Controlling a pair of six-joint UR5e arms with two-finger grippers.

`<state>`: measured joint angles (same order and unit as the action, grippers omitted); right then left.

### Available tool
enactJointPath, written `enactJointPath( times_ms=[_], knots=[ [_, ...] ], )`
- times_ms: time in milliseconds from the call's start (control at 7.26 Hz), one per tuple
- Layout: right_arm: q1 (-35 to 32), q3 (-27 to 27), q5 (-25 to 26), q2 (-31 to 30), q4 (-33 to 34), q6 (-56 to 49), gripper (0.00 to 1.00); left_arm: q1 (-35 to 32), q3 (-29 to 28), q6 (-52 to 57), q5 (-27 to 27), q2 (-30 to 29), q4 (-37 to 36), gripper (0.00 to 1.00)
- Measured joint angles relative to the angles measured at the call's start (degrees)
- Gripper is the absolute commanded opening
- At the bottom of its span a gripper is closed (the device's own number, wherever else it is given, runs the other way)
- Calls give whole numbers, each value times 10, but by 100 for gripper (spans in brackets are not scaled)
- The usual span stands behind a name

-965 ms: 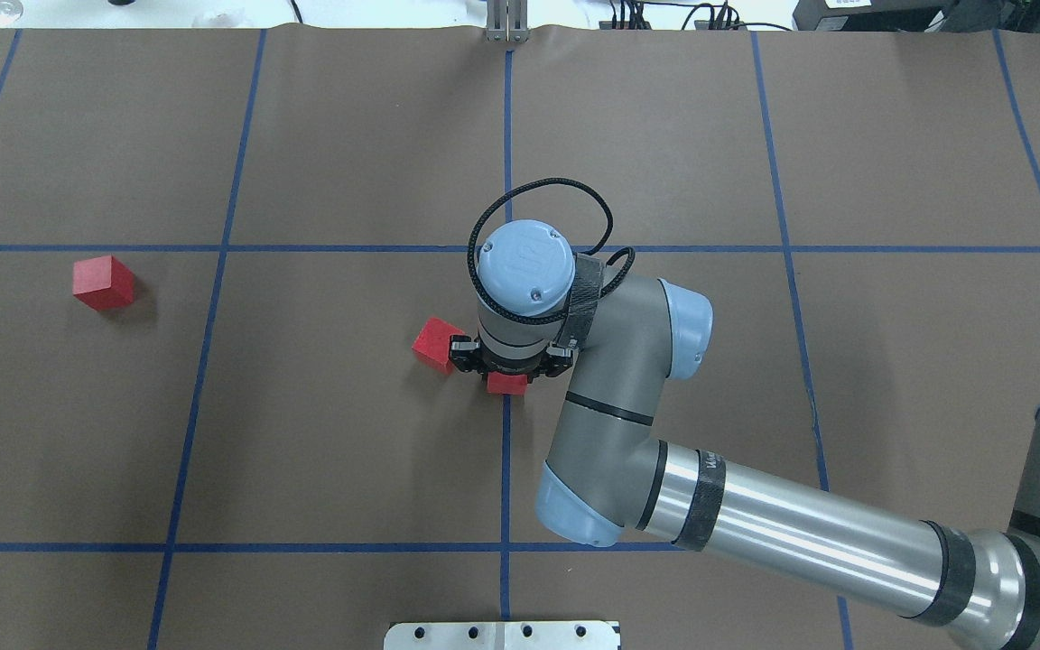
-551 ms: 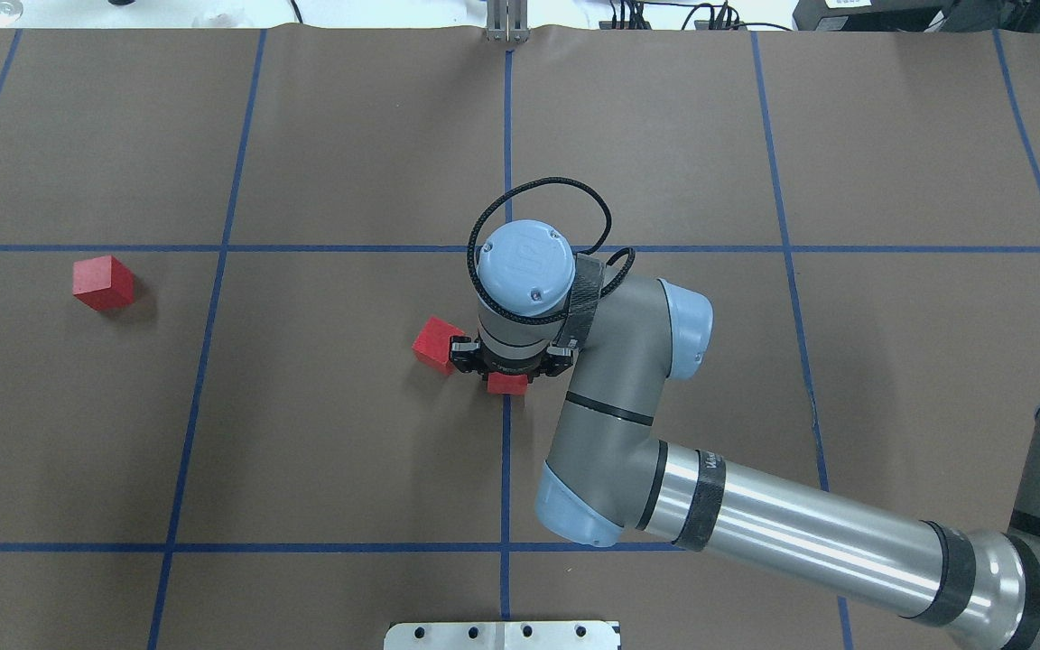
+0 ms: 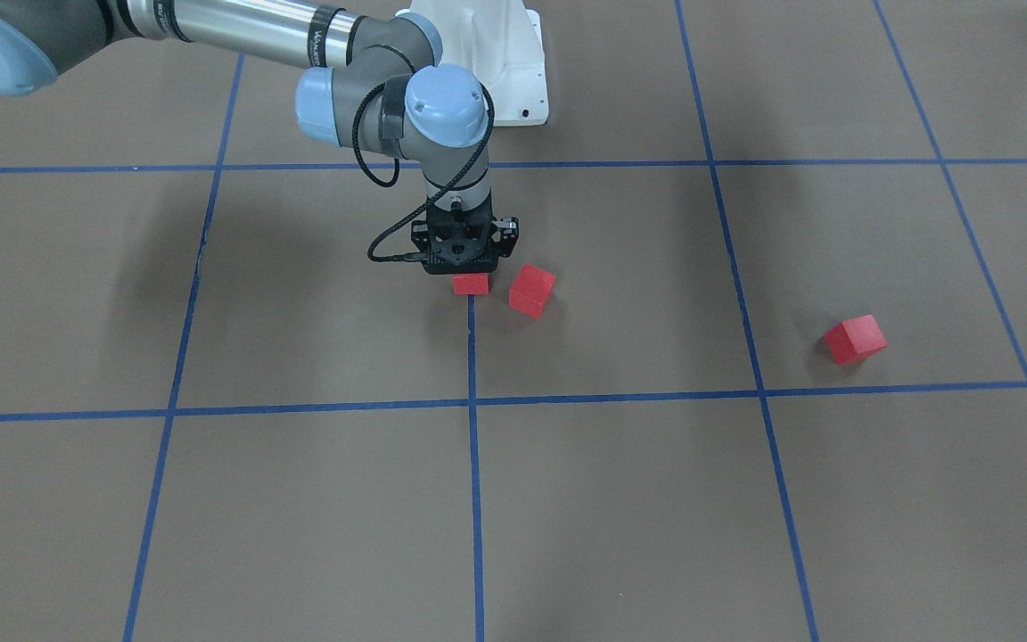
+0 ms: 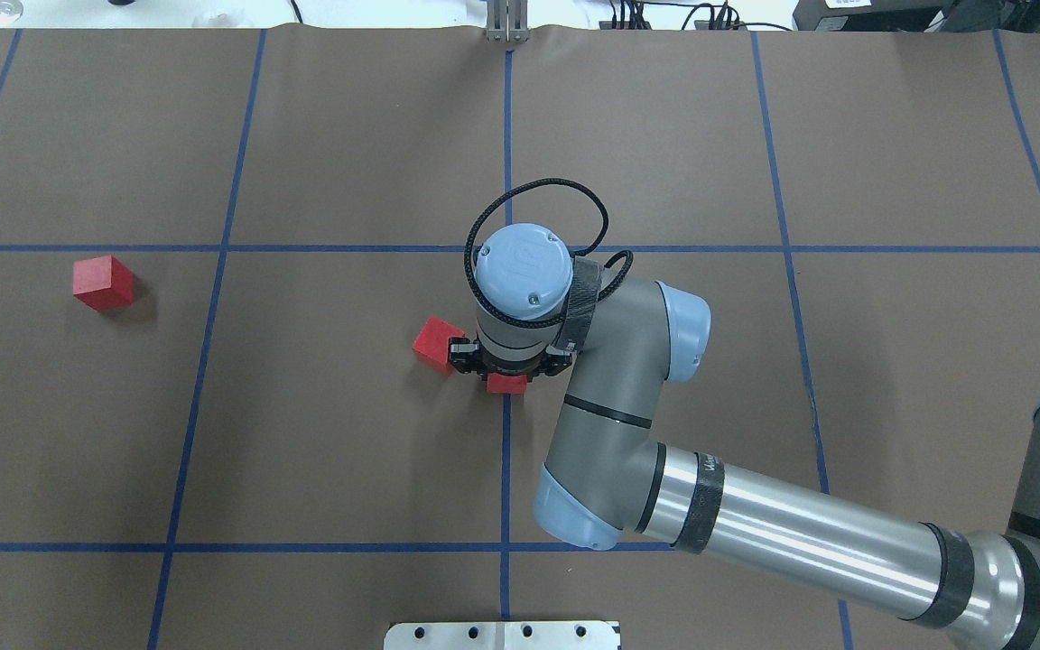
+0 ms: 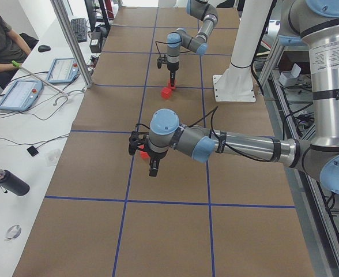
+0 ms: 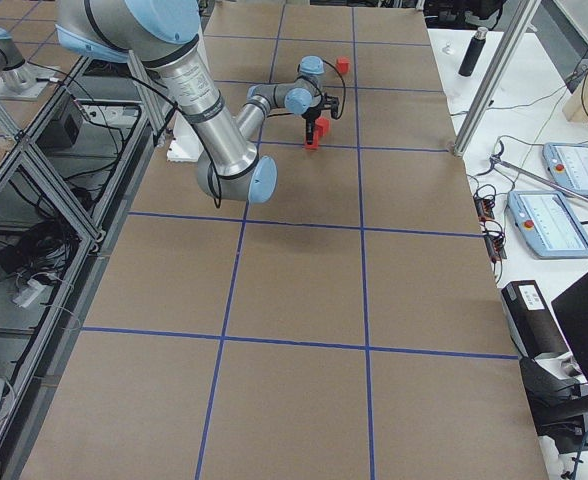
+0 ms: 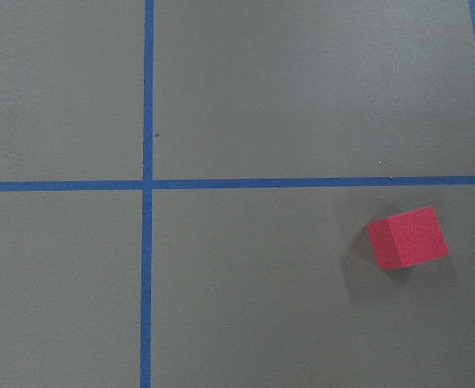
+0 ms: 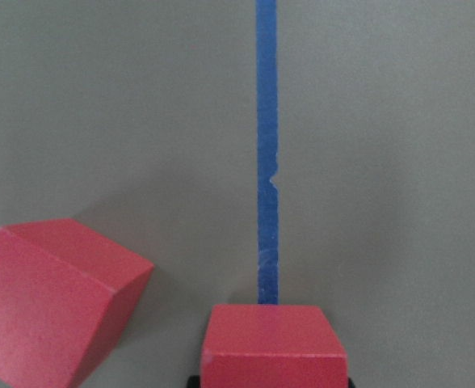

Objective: Form red blocks into L shape at center
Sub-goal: 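Open the right gripper and lift it away from the cubes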

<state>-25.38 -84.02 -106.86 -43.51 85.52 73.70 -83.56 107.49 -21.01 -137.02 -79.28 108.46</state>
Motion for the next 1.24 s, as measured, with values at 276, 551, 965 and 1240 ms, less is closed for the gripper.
enactJointPath(
  times_ms=[276, 551, 965, 1240],
  knots=[
    [0, 0, 5, 0, 0, 0, 100, 0, 0, 0, 0, 0, 0, 100],
    [0, -2, 6, 1, 0, -6, 100, 0, 2, -10, 0, -1, 0, 100],
    [-55, -58, -46, -16, 3, -12, 100, 24, 41, -121, -34, -26, -1, 100],
    [-139, -146, -121, -103, 2, -42, 100, 95, 71, -279, -42, -86, -3, 100]
  ],
)
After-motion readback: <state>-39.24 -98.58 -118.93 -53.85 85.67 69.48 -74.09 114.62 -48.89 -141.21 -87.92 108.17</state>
